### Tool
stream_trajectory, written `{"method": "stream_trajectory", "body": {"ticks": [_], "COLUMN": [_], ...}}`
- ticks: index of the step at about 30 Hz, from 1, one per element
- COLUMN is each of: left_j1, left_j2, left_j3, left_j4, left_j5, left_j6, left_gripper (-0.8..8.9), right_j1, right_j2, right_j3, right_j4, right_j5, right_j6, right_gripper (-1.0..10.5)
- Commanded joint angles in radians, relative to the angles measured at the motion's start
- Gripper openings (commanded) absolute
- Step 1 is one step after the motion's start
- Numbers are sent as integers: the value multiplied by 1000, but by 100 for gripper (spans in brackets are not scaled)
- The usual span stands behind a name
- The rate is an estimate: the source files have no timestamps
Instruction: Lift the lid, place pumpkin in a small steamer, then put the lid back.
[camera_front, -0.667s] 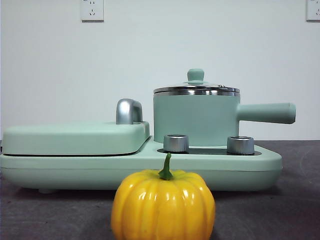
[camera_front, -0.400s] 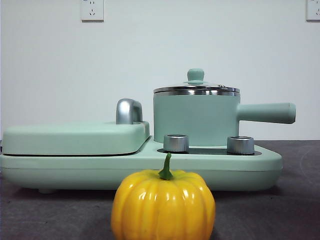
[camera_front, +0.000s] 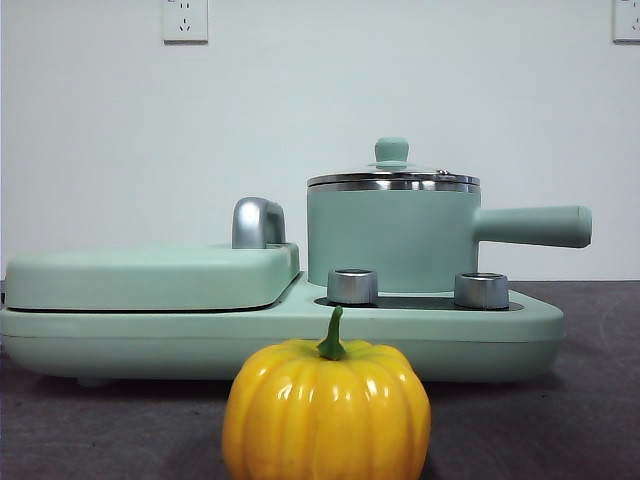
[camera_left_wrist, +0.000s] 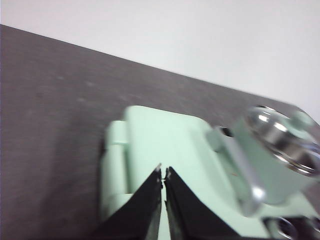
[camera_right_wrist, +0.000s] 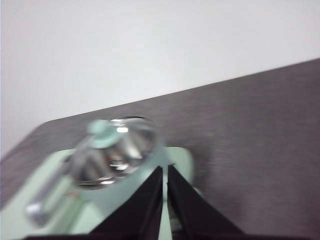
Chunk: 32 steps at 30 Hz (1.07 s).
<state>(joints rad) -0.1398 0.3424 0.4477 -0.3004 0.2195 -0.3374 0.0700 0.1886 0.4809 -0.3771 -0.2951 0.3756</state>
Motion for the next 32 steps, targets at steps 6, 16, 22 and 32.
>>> {"method": "stream_trajectory", "body": {"ticks": [6,16,22,32], "left_j1": [-36,-72,-72,-73], "left_j2": [232,324,330,370], "left_j3": [290,410,410,410], "left_j4": [-104,-107,-109,-95], "left_j5": [208,346,346,346], "left_j6": [121,128,128,116], "left_gripper": [16,31,128,520], "right_j1": [0,0,0,0], "right_j2": [196,281,281,281], "right_j3": [277,400,400,400], "right_j4": [-185,-238,-239,-238], "right_j5": [-240,-359,-351,-352], "right_j6": [-146,-248,-246,-246], "right_gripper": [13,14,194,439]}}
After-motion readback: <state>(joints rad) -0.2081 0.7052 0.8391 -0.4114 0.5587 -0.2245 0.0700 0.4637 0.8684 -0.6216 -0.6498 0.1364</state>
